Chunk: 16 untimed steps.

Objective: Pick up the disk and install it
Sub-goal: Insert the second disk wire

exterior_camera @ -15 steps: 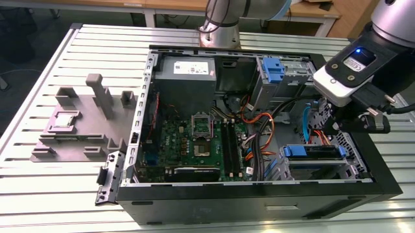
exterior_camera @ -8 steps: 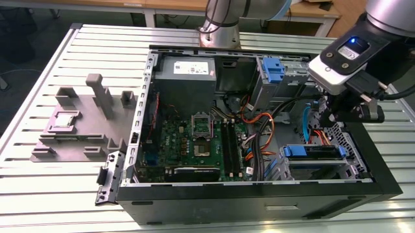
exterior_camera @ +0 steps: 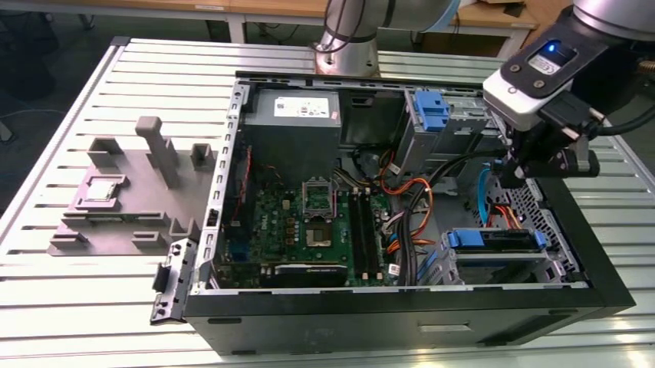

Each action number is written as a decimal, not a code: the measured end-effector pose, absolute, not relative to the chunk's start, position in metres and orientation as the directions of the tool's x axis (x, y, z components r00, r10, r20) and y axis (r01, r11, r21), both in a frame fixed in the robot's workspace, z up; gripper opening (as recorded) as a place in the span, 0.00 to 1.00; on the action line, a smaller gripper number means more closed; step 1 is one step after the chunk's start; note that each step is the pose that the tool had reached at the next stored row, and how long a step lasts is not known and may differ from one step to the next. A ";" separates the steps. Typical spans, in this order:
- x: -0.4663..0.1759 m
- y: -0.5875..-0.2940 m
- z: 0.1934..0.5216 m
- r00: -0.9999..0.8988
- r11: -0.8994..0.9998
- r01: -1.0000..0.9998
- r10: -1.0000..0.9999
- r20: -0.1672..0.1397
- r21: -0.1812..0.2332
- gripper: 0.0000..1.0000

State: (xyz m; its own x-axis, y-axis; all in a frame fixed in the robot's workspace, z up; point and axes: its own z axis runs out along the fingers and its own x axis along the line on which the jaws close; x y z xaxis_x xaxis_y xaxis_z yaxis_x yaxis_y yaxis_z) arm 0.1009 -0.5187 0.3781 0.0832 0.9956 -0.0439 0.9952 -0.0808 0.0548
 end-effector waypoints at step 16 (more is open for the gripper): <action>0.101 -0.493 0.380 0.084 -0.082 0.996 0.995 -0.050 0.038 0.10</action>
State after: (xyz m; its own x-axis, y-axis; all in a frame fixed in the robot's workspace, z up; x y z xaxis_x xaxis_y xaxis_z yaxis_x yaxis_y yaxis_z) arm 0.1010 -0.4926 0.3801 0.0841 0.9952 -0.0505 0.9959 -0.0823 0.0375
